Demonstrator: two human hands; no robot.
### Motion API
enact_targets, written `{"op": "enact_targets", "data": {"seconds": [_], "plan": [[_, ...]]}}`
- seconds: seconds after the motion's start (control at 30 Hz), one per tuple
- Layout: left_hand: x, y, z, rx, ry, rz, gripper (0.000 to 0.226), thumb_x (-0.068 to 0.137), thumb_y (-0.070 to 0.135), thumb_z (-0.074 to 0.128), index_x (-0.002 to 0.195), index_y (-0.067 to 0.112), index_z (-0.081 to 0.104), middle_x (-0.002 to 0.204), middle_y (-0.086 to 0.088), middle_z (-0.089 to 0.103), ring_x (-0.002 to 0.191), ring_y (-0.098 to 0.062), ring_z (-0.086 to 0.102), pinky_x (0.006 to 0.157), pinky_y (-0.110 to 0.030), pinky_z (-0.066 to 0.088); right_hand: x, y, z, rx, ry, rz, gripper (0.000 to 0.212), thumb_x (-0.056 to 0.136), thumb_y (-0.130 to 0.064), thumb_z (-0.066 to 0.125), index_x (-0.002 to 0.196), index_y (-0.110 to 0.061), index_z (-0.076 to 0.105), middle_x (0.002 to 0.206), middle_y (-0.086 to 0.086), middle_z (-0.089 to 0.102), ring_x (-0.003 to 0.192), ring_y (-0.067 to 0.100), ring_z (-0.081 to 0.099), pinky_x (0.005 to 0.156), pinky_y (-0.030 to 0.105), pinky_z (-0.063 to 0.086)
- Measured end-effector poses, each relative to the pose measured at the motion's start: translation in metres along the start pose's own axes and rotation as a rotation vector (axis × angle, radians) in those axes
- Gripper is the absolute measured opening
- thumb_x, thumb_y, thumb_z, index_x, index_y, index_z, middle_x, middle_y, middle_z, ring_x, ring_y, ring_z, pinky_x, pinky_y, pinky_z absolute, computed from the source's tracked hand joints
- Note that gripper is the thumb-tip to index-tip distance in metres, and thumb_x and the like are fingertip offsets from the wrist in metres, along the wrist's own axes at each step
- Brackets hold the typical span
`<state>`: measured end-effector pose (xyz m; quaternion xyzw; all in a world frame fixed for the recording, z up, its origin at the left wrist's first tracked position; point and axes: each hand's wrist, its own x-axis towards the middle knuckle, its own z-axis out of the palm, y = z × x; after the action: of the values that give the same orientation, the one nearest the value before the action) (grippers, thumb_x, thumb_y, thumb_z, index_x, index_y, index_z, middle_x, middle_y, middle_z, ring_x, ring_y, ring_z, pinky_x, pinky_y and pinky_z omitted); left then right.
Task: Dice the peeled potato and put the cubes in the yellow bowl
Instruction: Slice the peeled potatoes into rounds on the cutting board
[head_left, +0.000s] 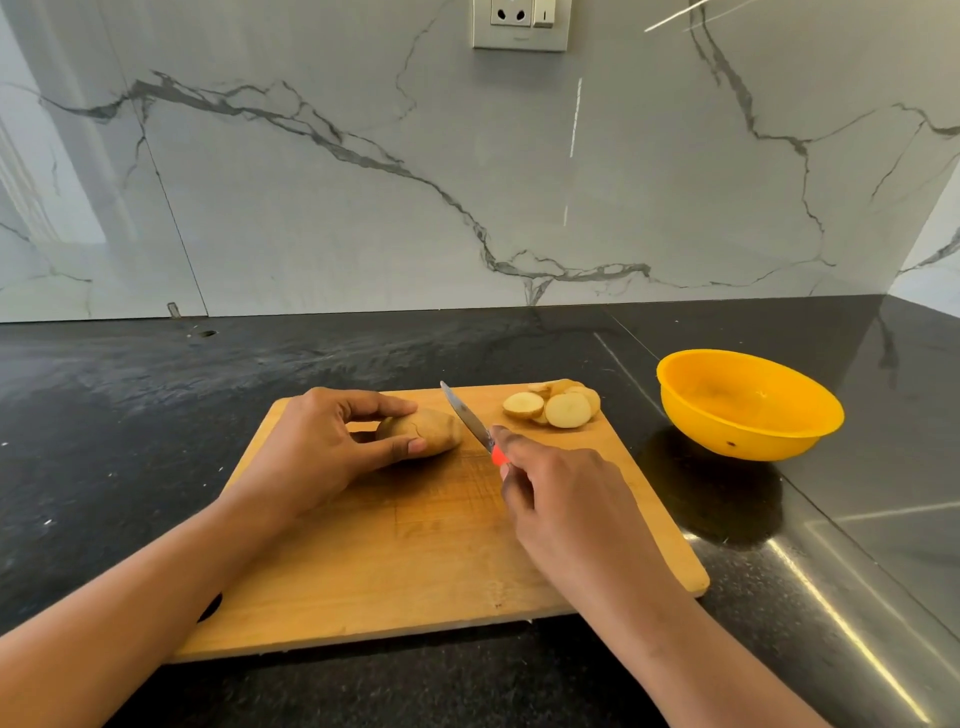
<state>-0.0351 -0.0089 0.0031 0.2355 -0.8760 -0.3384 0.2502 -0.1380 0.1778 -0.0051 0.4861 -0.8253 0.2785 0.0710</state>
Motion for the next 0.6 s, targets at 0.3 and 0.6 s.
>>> {"op": "enact_targets", "data": {"seconds": [0.3, 0.6], "plan": [[-0.001, 0.002, 0.0, 0.008, 0.017, 0.012, 0.037, 0.055, 0.049, 0.073, 0.091, 0.049, 0.064, 0.089, 0.033, 0.059, 0.085, 0.018, 0.052, 0.069, -0.004, 0.039, 0.0, -0.001, 0.006, -0.037, -0.007, -0.061, 0.049, 0.101, -0.035, 0.037, 0.149, -0.035, 0.025, 0.103, -0.012, 0.063, 0.081, 0.006, 0.052, 0.064, 0.018, 0.04], [-0.003, 0.003, 0.002, 0.029, 0.042, 0.042, 0.044, 0.057, 0.048, 0.071, 0.101, 0.039, 0.068, 0.09, 0.032, 0.057, 0.086, 0.018, 0.049, 0.071, -0.002, 0.038, 0.025, -0.006, 0.011, -0.237, -0.158, -0.114, 0.047, 0.101, -0.021, 0.041, 0.148, -0.022, 0.032, 0.095, -0.002, 0.059, 0.074, 0.012, 0.048, 0.055, 0.023, 0.039]]}}
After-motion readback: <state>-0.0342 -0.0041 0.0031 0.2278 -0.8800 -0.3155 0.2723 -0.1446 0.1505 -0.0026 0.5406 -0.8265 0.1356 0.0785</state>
